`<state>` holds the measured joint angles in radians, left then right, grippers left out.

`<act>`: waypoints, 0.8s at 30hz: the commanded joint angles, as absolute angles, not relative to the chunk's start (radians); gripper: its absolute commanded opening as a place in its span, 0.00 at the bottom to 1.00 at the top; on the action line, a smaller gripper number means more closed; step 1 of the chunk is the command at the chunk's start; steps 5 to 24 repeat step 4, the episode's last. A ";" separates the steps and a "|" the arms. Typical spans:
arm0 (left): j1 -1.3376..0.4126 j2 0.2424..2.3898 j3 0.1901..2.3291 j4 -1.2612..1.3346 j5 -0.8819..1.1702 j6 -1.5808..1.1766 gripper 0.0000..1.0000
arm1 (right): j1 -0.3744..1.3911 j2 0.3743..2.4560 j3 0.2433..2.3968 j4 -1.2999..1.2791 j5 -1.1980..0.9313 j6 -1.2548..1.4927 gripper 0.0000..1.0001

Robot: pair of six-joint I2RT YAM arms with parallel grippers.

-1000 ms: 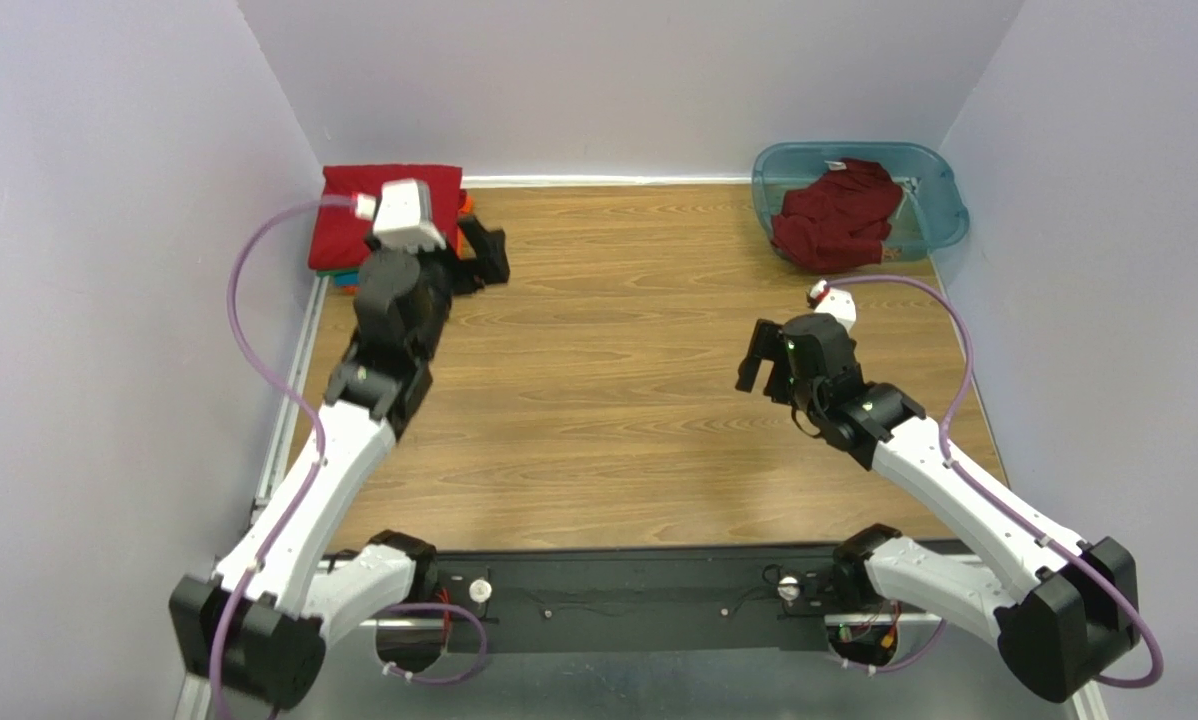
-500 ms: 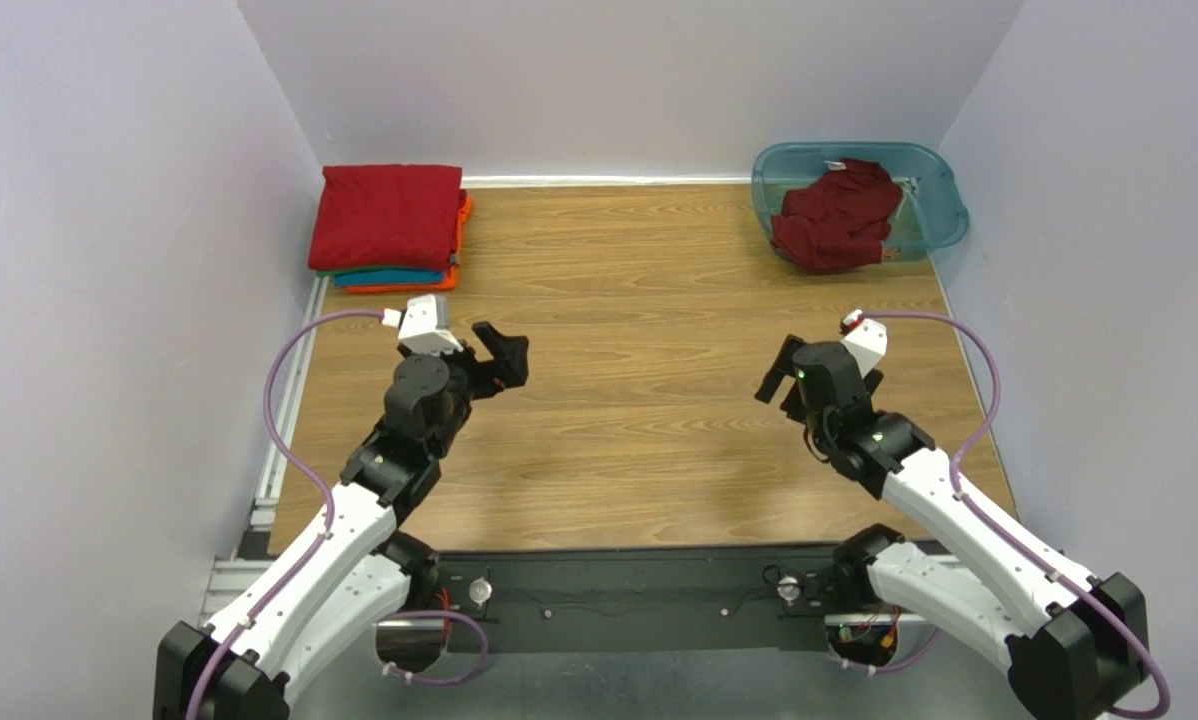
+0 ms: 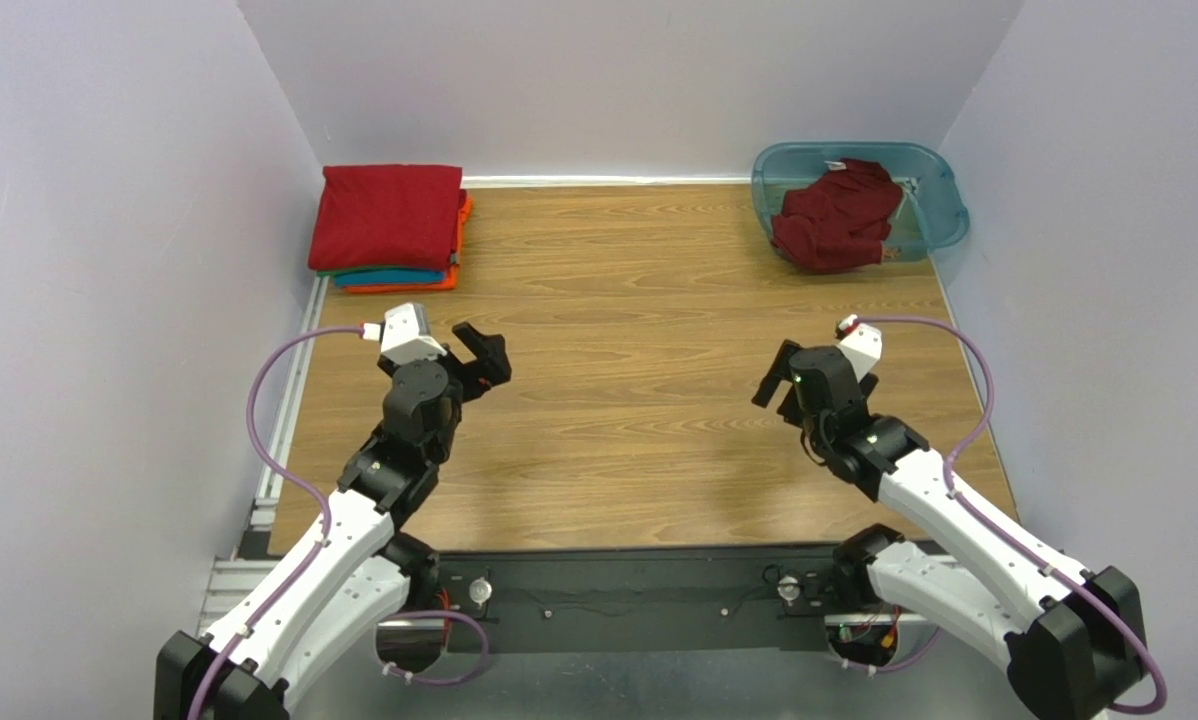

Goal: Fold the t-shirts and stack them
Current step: Reset both grippers

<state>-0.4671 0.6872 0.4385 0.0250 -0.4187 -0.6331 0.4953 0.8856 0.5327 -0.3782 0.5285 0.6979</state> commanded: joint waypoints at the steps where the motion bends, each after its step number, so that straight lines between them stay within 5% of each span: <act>1: -0.471 0.696 0.439 0.009 -0.491 -0.634 0.98 | 0.491 0.893 0.522 -0.292 0.451 0.663 1.00; 24: -0.471 0.701 0.439 0.006 -0.499 -0.634 0.98 | 0.492 0.885 0.529 -0.264 0.408 0.638 1.00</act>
